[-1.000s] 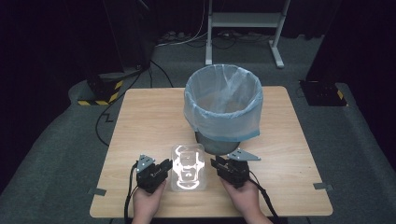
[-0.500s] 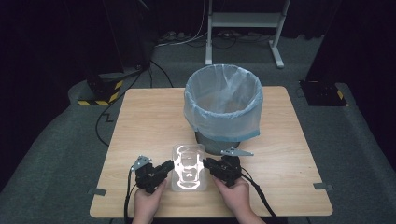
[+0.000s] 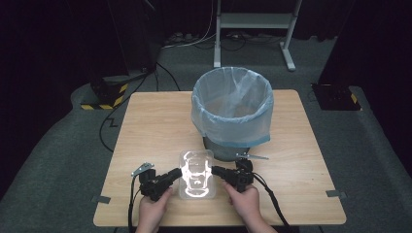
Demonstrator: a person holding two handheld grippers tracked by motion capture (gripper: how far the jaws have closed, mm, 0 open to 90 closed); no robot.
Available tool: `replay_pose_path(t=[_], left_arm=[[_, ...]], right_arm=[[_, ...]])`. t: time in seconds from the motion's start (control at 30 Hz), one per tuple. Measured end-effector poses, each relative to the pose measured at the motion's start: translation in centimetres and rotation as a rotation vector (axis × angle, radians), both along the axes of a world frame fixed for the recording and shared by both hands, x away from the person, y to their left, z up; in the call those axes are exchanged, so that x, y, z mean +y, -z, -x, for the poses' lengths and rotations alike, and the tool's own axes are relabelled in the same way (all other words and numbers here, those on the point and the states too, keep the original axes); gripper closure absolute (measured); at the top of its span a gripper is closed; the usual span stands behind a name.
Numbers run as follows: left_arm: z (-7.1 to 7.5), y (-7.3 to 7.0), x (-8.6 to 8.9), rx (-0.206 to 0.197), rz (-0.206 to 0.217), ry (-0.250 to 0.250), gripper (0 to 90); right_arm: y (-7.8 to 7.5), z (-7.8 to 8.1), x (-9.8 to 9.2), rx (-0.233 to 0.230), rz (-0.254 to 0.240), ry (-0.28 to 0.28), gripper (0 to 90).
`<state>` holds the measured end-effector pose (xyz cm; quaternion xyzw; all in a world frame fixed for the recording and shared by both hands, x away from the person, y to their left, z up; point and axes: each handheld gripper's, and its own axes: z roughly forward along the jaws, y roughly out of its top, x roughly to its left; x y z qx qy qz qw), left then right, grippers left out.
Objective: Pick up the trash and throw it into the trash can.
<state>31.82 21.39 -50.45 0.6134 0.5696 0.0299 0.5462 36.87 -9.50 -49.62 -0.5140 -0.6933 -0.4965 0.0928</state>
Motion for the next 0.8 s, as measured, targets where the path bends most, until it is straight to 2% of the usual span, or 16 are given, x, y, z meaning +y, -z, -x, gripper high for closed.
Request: replay_pose_path(t=[0.1,0.37,0.43,0.53,0.6,0.7,0.8], left_arm=[[0.2,-0.2,-0.2,-0.018,-0.007,-0.003,76.9],[1.1,-1.7,-0.9,-0.083,-0.017,-0.004,80.2],[1.3,-2.1,-1.0,-0.104,-0.027,-0.006,81.3],[1.4,-2.3,-1.0,-0.121,-0.024,-0.017,82.3],[1.6,-2.5,-1.0,-0.129,-0.010,-0.021,82.7],[1.9,-3.0,-1.0,-0.155,-0.020,-0.025,83.2],[2.3,-3.6,-0.9,-0.181,-0.029,-0.037,83.4]], right_arm=[[-0.2,0.1,-0.1,-0.010,0.002,0.010,76.7],[-1.8,1.2,-0.6,-0.096,-0.004,0.039,81.2],[-2.2,1.5,-0.6,-0.120,-0.007,0.030,82.4],[-2.6,1.7,-0.4,-0.162,0.020,0.031,84.0],[-2.8,1.9,-0.3,-0.170,0.020,0.029,84.4],[-3.2,2.2,-0.3,-0.204,0.026,0.026,84.6],[-3.6,2.3,-0.1,-0.219,0.023,0.020,84.8]])
